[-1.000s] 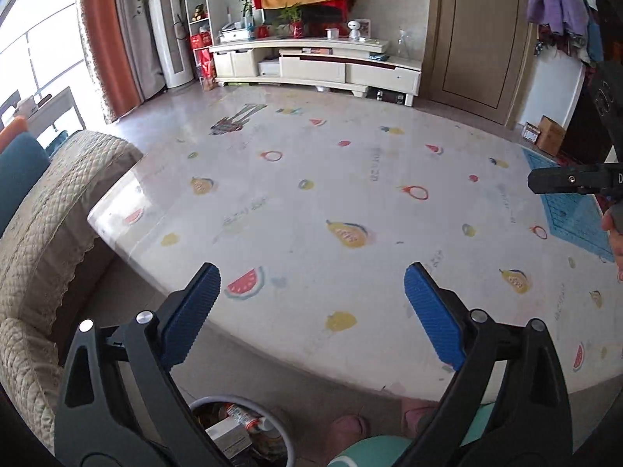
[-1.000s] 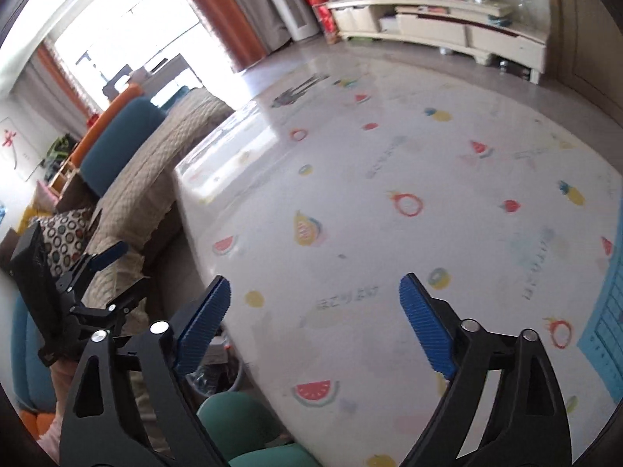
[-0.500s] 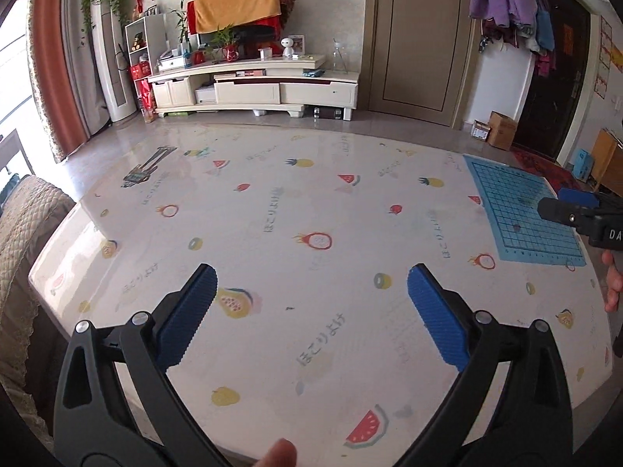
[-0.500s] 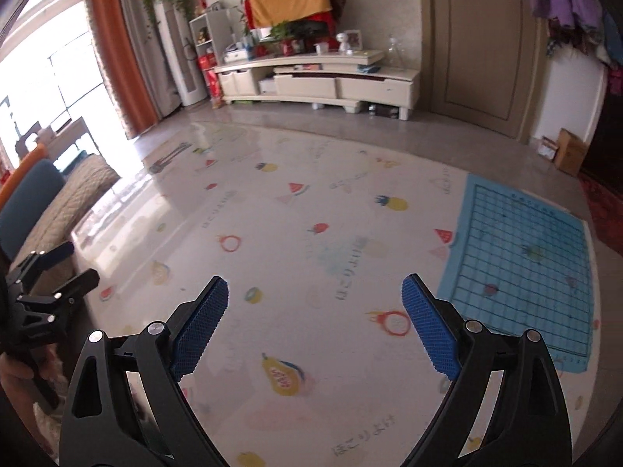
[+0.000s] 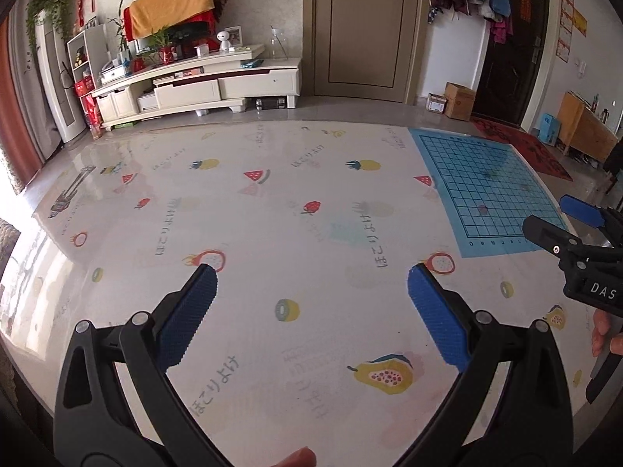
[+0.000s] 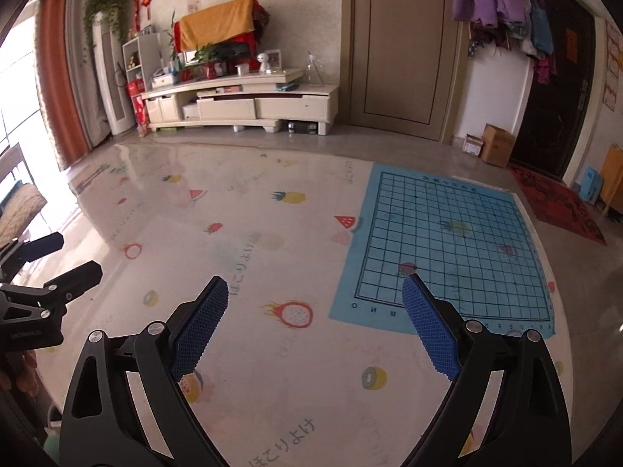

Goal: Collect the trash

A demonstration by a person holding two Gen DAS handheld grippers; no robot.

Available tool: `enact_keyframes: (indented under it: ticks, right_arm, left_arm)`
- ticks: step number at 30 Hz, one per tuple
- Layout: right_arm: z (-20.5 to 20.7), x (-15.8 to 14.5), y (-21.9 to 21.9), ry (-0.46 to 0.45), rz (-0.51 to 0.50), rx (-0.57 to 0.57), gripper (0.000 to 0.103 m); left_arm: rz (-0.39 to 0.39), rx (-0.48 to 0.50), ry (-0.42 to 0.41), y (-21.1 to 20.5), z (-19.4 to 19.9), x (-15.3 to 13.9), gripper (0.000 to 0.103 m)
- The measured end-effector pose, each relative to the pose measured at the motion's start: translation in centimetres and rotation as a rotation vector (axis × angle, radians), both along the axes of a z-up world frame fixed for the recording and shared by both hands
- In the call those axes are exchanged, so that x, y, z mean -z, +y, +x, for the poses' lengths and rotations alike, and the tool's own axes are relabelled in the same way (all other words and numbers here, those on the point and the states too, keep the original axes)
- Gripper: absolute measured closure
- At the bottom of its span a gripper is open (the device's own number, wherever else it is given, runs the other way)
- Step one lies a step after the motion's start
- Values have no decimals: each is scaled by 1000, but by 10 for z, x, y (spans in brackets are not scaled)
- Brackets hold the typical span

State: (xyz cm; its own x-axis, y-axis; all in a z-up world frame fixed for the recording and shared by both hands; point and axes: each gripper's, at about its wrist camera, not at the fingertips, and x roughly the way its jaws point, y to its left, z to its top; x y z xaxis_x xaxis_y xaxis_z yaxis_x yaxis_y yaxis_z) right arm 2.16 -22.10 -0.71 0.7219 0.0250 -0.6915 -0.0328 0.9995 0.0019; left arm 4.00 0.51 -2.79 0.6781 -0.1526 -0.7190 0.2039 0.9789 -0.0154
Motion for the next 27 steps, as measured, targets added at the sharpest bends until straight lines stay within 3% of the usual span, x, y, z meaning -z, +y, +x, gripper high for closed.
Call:
enact_keyframes:
  ticks: [5,11,27]
  right_arm:
    - [2,13,-17,19,11,36,13]
    - [-2,21,-32,35,25,65,13]
    - [-1,26,-28,51,50,50,13]
  left_arm:
    - [-40,45,22,-20,9,12,7]
    - [-26,68,18,-37,11,18,7]
    - [-40,55,18,-35,9,16,7]
